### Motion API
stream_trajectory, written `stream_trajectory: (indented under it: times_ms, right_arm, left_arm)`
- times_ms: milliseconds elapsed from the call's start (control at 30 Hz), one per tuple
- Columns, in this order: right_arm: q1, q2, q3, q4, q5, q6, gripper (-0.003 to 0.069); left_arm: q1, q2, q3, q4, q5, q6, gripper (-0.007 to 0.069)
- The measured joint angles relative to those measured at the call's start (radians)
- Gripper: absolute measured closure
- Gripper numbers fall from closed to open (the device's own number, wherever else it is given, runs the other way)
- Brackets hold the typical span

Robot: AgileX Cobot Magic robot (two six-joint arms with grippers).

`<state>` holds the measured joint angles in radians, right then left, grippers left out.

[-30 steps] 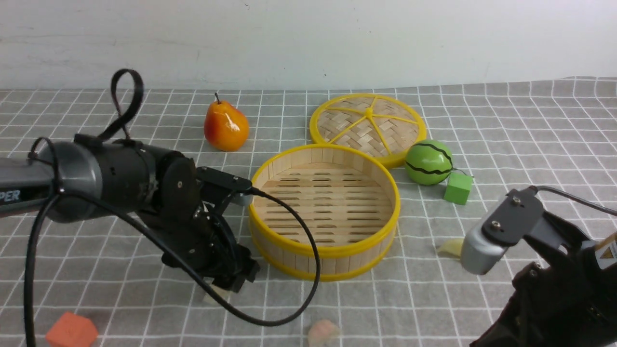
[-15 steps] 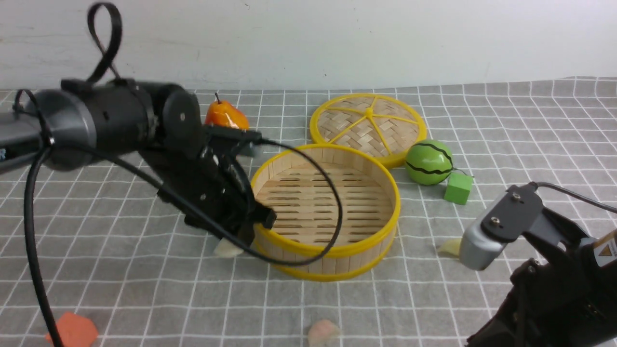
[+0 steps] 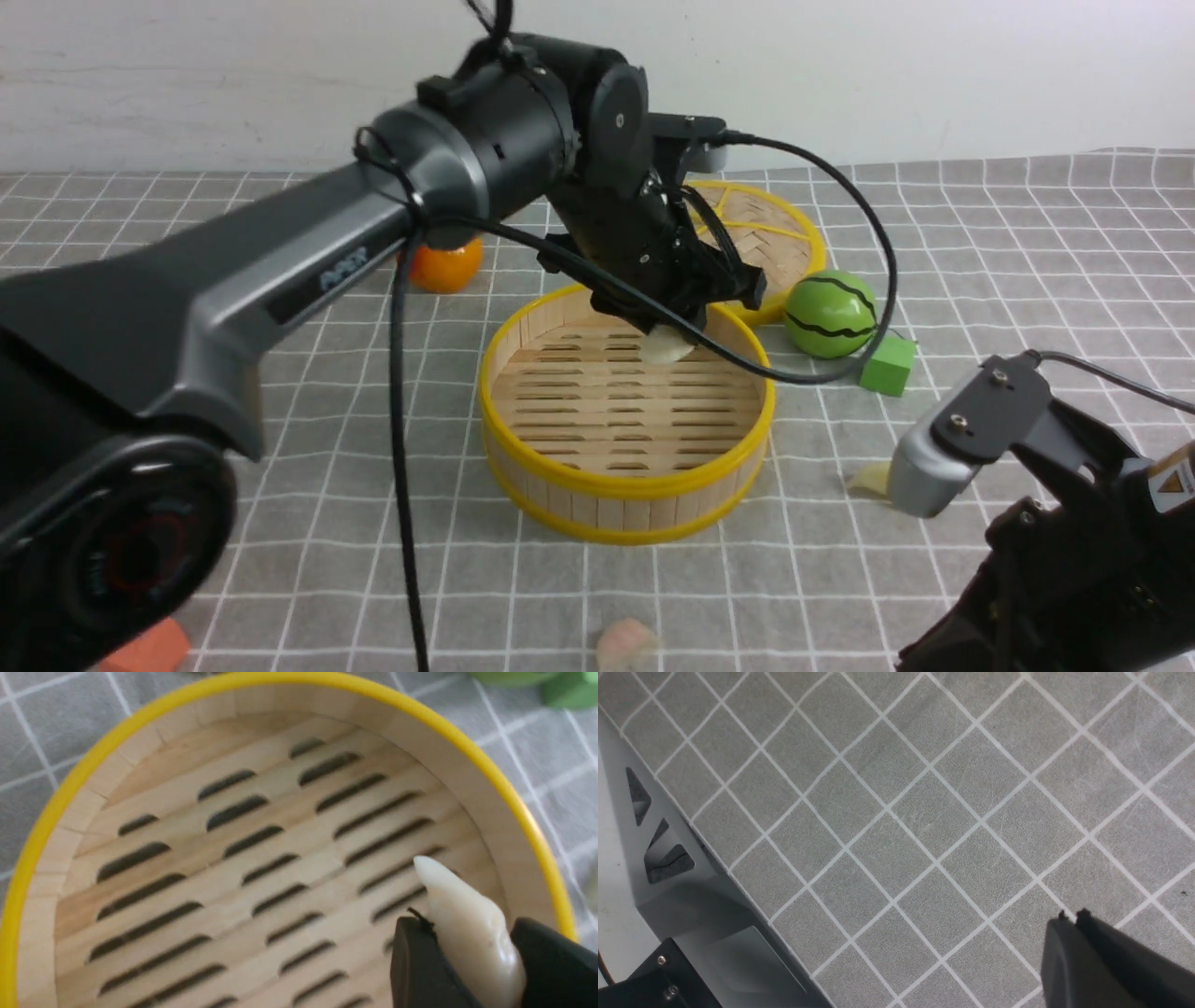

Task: Put the dumplings into the steamer on the table with the grey tablecloth.
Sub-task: 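Place the dumpling into the bamboo steamer basket with the left gripper, then reach for and grasp a dumpling on the table with the left gripper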

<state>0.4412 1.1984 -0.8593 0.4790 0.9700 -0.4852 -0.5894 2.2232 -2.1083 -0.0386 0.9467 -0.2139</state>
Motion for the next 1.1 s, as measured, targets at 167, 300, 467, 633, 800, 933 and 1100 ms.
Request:
stream_trajectory:
  times_ms: [167, 300, 467, 633, 800, 933, 1100]
  right_arm:
    - [0.000, 0.000, 0.000, 0.000, 0.004, 0.000, 0.0636]
    - [0.000, 0.000, 0.000, 0.000, 0.004, 0.000, 0.0632]
    - [0.000, 0.000, 0.000, 0.000, 0.004, 0.000, 0.0624]
    - [0.000, 0.000, -0.001, 0.000, 0.004, 0.000, 0.0618]
    - [0.000, 0.000, -0.034, 0.000, 0.029, 0.000, 0.0617]
    - [0.000, 0.000, -0.073, -0.015, 0.089, 0.000, 0.0617]
    - [0.000, -0.015, -0.096, -0.051, 0.148, 0.000, 0.0617]
  left_arm:
    - [0.018, 0.125, -0.099, 0.095, -0.002, -0.151, 0.0393]
    - [0.026, 0.162, -0.106, 0.108, -0.008, -0.174, 0.0393]
    - [0.026, 0.159, -0.106, 0.106, -0.001, -0.174, 0.0292]
    - [0.026, 0.098, -0.106, 0.104, 0.067, -0.174, 0.0128]
    - [0.026, -0.061, -0.106, 0.070, 0.171, -0.109, 0.0069]
    - [0.017, -0.203, -0.089, 0.015, 0.264, -0.025, 0.0071]
    - [-0.045, -0.349, 0.064, 0.024, 0.294, 0.061, 0.0090]
